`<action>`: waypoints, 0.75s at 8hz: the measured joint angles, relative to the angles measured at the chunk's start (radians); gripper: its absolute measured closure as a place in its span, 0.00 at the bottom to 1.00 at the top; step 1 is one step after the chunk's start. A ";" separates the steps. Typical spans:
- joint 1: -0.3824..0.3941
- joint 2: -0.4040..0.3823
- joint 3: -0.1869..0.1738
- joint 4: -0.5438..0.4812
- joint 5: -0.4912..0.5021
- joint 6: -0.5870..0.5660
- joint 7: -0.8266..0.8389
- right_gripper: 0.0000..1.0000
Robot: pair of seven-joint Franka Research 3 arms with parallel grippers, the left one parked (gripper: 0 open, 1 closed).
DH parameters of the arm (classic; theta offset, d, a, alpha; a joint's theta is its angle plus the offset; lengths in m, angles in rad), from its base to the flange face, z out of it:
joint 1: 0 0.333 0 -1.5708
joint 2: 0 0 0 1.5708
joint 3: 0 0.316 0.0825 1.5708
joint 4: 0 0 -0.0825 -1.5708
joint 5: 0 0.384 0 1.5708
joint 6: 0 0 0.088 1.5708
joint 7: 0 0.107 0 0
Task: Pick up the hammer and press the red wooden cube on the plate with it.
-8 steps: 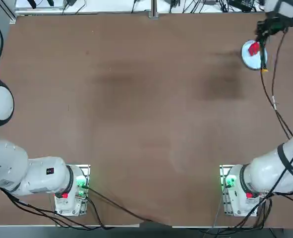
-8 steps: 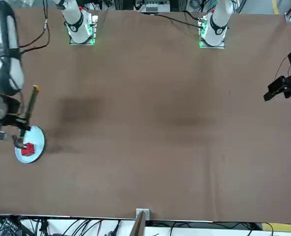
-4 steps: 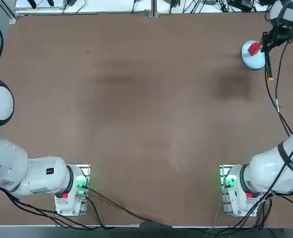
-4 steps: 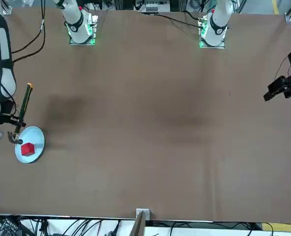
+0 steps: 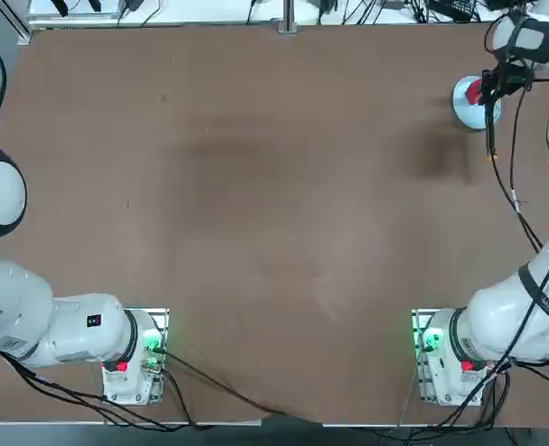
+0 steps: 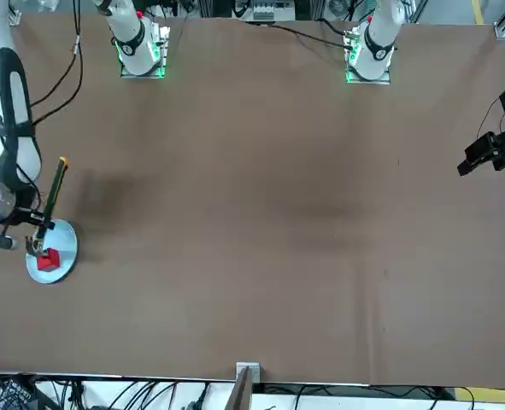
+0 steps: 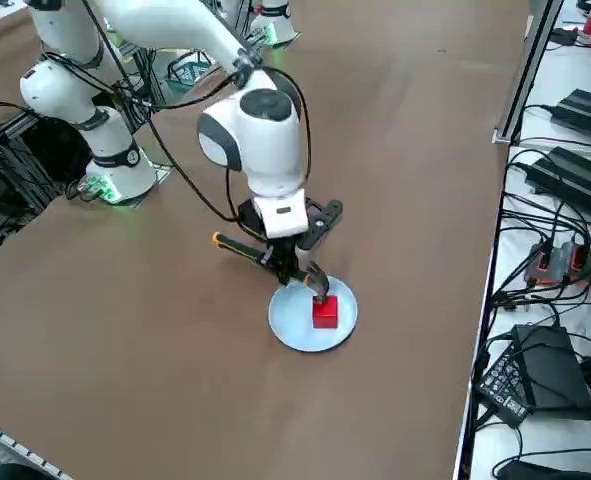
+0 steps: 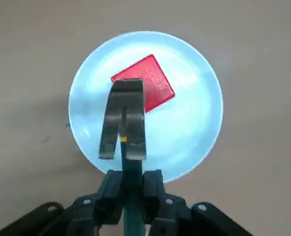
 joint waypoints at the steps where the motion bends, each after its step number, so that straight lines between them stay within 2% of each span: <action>1: 0.002 -0.006 0.008 0.013 0.000 0.000 0.000 0.79; 6: -0.015 -0.037 0.007 0.147 0.000 -0.142 -0.081 0.79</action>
